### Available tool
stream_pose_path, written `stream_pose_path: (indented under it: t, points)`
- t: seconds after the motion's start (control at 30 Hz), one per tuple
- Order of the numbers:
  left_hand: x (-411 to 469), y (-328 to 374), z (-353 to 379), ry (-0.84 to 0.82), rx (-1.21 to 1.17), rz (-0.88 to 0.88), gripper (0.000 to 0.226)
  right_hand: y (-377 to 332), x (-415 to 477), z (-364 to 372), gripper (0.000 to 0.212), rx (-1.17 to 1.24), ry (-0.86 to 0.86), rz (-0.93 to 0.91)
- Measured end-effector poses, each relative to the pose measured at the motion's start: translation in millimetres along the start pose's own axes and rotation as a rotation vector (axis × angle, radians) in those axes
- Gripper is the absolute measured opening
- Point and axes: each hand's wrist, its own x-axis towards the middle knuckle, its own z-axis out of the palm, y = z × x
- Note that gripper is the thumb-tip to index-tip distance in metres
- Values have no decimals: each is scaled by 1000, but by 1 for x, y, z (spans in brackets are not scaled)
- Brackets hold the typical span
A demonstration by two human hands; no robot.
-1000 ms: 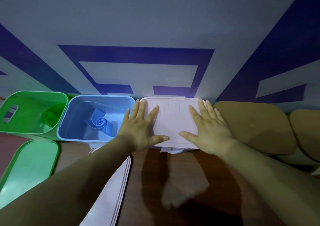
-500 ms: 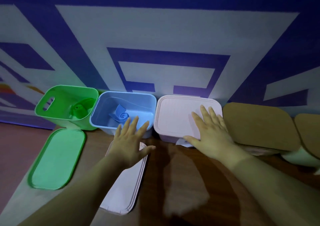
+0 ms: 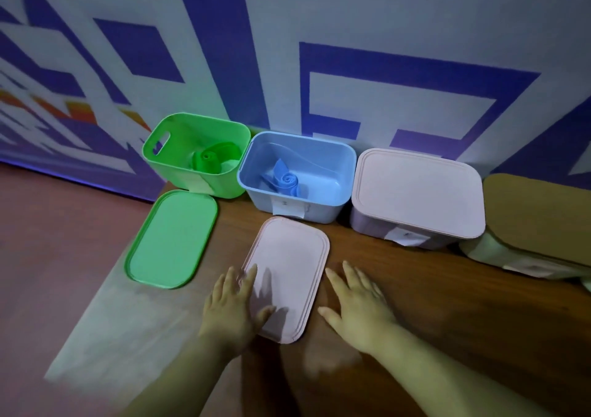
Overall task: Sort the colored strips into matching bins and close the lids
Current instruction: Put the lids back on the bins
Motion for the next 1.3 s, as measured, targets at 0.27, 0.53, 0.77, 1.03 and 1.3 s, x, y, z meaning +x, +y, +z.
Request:
stream_pose_path:
  t: [0.27,0.53,0.77,1.03,1.3]
  points:
    - [-24,-14,15,-70,-23,34,114,-32,2,44,76,-45,-103,38]
    - [-46,-4,24,-26,-175,108,78,-24,-15,45,79,15,-123,78]
    - [-46,26,9,-38,-667,6,61,-11,-36,50,81,88,-107,111]
    - [-47,66,-14,-24,-972,-75,59,-7,-65,19,67,252,64,1]
    - [-74,113,-50,-24,-1235,-151,54,12,-106,-25,64,237,205,-178]
